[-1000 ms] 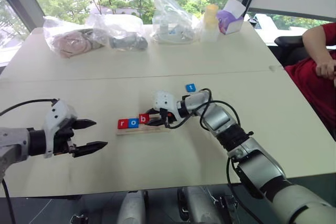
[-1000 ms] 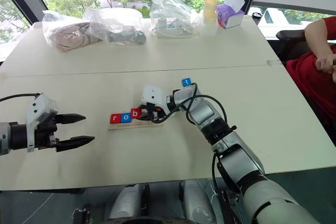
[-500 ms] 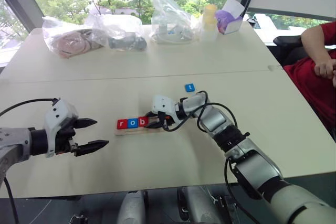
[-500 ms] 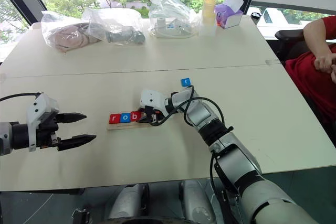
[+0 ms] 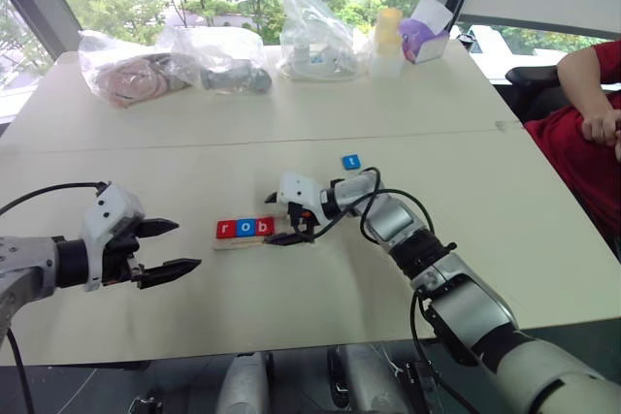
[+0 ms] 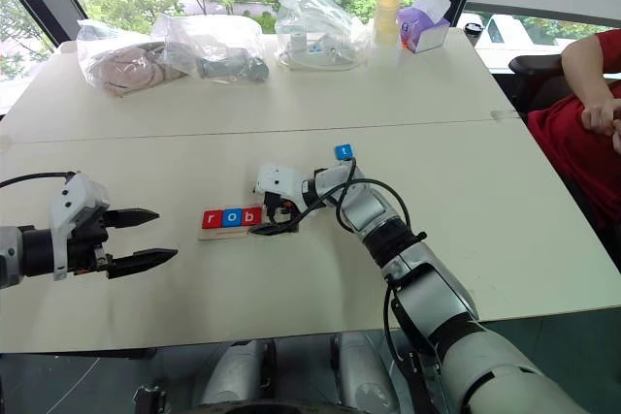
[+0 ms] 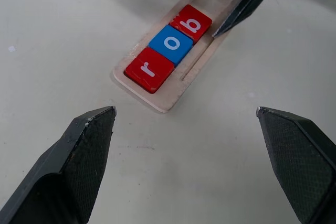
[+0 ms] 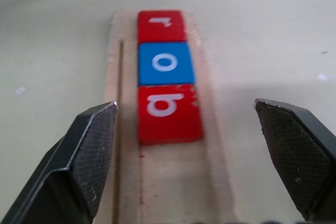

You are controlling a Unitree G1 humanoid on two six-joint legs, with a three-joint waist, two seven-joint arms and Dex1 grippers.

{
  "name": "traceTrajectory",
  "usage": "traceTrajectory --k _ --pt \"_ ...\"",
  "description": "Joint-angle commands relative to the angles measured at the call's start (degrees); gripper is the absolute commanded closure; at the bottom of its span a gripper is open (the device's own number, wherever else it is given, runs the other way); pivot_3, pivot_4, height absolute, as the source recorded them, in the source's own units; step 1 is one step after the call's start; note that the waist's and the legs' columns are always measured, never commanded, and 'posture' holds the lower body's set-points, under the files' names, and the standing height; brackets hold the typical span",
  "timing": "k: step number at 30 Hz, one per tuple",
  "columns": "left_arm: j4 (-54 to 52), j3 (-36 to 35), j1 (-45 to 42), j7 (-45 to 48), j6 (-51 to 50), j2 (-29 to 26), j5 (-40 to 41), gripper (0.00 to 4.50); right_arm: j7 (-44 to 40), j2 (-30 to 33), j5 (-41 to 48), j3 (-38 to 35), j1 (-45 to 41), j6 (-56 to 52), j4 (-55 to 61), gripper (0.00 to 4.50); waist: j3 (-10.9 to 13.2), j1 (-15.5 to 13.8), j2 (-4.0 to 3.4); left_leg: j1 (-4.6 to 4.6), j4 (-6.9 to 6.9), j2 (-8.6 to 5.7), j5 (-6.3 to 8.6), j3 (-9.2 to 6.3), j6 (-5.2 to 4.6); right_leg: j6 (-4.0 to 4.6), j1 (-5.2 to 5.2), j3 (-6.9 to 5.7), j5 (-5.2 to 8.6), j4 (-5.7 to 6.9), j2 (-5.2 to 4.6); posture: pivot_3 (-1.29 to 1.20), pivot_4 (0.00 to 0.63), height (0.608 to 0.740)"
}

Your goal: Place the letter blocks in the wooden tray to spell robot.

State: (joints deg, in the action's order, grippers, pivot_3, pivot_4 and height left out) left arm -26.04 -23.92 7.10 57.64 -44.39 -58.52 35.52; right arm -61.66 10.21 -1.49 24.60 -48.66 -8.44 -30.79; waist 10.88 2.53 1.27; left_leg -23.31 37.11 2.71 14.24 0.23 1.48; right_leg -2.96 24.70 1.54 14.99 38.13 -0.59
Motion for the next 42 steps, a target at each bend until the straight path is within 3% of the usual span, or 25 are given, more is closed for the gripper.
traceTrajectory --k 1,5,9,13,16,21,26,37,39,42 --pt "-1.63 -0.32 -0.29 -0.43 0.54 0.10 0.31 0.00 0.65 1.27 2.16 -4.10 -1.44 -1.19 4.40 0.06 0.00 -0.01 0.00 0.00 0.00 0.00 0.00 0.00 0.00 0.00 0.00 0.00 0.00 0.00 0.00 0.00 0.150 0.740" --pt "-3.55 -0.40 -3.07 -1.84 -0.96 1.61 3.75 0.00 6.50 4.18 5.59 -12.06 0.57 -10.69 12.69 0.06 0.00 -0.35 0.00 -0.03 0.01 0.01 0.00 -0.04 0.00 0.00 0.00 -0.02 0.00 -0.01 -0.04 0.00 0.150 0.740" --pt "-5.26 2.06 -8.67 -4.78 -2.38 4.08 6.83 0.00 18.30 5.71 6.81 -20.39 8.64 -27.21 28.46 0.06 -0.04 -0.90 0.05 -0.04 0.00 -0.01 0.00 -0.11 0.01 -0.01 -0.06 -0.03 0.00 -0.02 -0.07 0.00 0.150 0.740" --pt "-4.23 7.55 -14.74 -6.79 -1.51 6.44 5.86 0.00 28.84 3.26 5.27 -22.20 16.67 -39.37 40.81 0.06 -0.04 -1.22 0.03 -0.01 -0.04 -0.11 0.00 -0.11 0.01 -0.01 -0.06 -0.02 -0.01 -0.02 -0.01 0.00 0.150 0.740" --pt "-1.75 12.06 -19.94 -6.73 -0.41 8.09 4.60 0.00 33.81 0.43 4.87 -20.53 21.85 -41.88 46.64 0.06 -0.04 -1.15 0.03 0.00 -0.02 -0.10 0.00 -0.15 0.01 -0.01 -0.04 -0.01 0.00 0.03 0.06 0.00 0.150 0.740" --pt "1.66 16.76 -25.30 -6.00 1.33 10.00 2.84 0.00 41.13 -2.49 3.18 -19.13 24.11 -43.28 46.19 0.06 -0.04 -0.55 0.03 0.03 0.01 -0.11 -0.01 -0.14 0.02 0.00 -0.05 -0.01 -0.02 0.05 0.15 0.00 0.150 0.740" --pt "3.57 20.84 -26.50 -4.40 4.04 9.84 -1.05 0.00 43.35 -3.09 3.15 -16.99 24.30 -43.18 44.19 0.06 -0.05 -0.09 0.04 -0.01 0.00 -0.16 -0.02 -0.13 0.03 -0.03 -0.05 -0.01 0.00 0.01 0.10 0.00 0.150 0.740" --pt "3.13 21.17 -24.47 -5.22 4.89 10.87 -2.03 0.00 43.53 -2.80 3.17 -13.35 24.12 -41.15 40.66 0.06 -0.05 -0.04 0.04 -0.02 -0.01 -0.15 -0.02 -0.17 0.03 -0.03 -0.05 -0.02 0.00 0.01 0.11 0.00 0.150 0.740" --pt "2.96 21.13 -24.16 -5.55 4.92 10.96 -2.14 0.00 44.03 -2.95 2.87 -13.28 24.24 -40.19 39.02 0.59 -0.05 -0.02 0.05 -0.01 0.00 -0.15 -0.02 -0.18 0.02 -0.03 -0.06 -0.03 0.00 0.01 0.11 0.00 0.150 0.740" --pt "2.56 20.99 -23.76 -5.93 4.83 11.07 -2.02 0.00 44.16 -2.68 2.82 -13.01 24.50 -39.69 38.13 1.86 -0.06 -0.01 0.06 0.01 0.00 -0.16 -0.02 -0.17 0.02 -0.03 -0.08 -0.02 0.00 0.01 0.11 0.00 0.150 0.740"
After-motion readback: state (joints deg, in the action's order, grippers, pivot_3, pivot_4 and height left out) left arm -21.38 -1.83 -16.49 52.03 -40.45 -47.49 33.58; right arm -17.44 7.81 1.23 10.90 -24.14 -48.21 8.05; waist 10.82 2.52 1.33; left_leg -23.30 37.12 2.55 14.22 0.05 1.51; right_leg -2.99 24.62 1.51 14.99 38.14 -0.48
